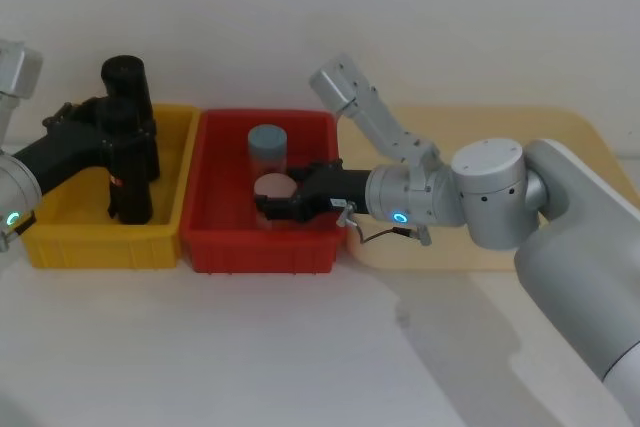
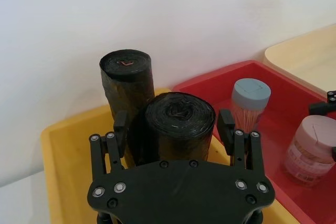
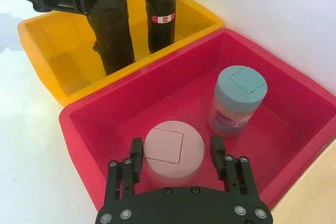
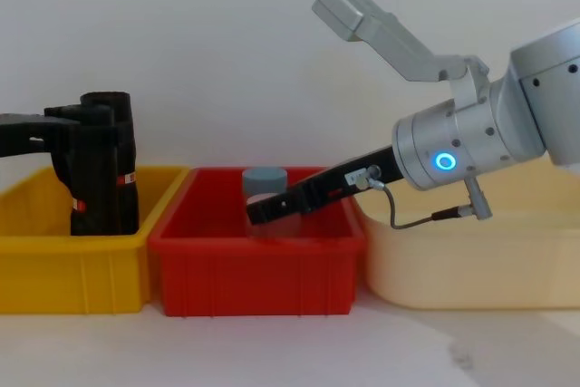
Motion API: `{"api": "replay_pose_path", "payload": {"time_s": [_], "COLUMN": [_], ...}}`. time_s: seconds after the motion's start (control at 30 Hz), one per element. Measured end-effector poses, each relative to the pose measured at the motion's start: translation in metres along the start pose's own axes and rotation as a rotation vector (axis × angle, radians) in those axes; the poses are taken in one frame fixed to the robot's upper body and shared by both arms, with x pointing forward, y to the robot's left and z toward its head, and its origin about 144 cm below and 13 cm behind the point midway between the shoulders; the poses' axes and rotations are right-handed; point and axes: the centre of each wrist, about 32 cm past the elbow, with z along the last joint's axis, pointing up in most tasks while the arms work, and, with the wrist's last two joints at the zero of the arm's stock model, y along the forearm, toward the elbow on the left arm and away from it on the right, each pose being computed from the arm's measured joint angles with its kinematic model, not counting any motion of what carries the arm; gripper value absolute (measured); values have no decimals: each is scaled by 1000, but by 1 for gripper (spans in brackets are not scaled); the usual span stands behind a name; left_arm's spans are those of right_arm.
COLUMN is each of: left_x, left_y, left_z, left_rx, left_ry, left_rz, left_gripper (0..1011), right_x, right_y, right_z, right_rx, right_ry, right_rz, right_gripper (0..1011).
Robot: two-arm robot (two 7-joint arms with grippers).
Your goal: Pick up the garbage bag with the one hand and transfer it to the other hand.
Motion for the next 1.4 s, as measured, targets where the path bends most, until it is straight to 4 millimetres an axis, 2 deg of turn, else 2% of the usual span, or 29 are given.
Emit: {"api": "replay_pose_path", "payload": {"time_s": [0.17,0.6,0.8,0.97,1.0,1.03,1.13,1.4], "left_x": [0,0,0,0,0,0,0,0], "left_y": [0,0,0,0,0,0,0,0], "left_z": [0,0,0,0,0,0,0,0], "left_rx": [0,0,0,0,0,0,0,0], "left_ry": [0,0,0,0,0,0,0,0], "left_rz": [0,0,0,0,0,0,0,0], "left_gripper": [1000,978,839,667,667,610,568,542], "right_x": [0,1,0,0,0,0,0,0], "right_y": [0,1,1,1,1,1,1,1], "right_z": [0,0,0,0,0,0,0,0], "right_rx": [0,-1,-1,-2,-2,-2,-2,-2], "right_ry": [1,4,4,5,5,5,5,5], "right_rz": [0,-1,-1,-1,-1,-1,-1,-1], "right_gripper": [652,645,645,645,645,645,645,645]}}
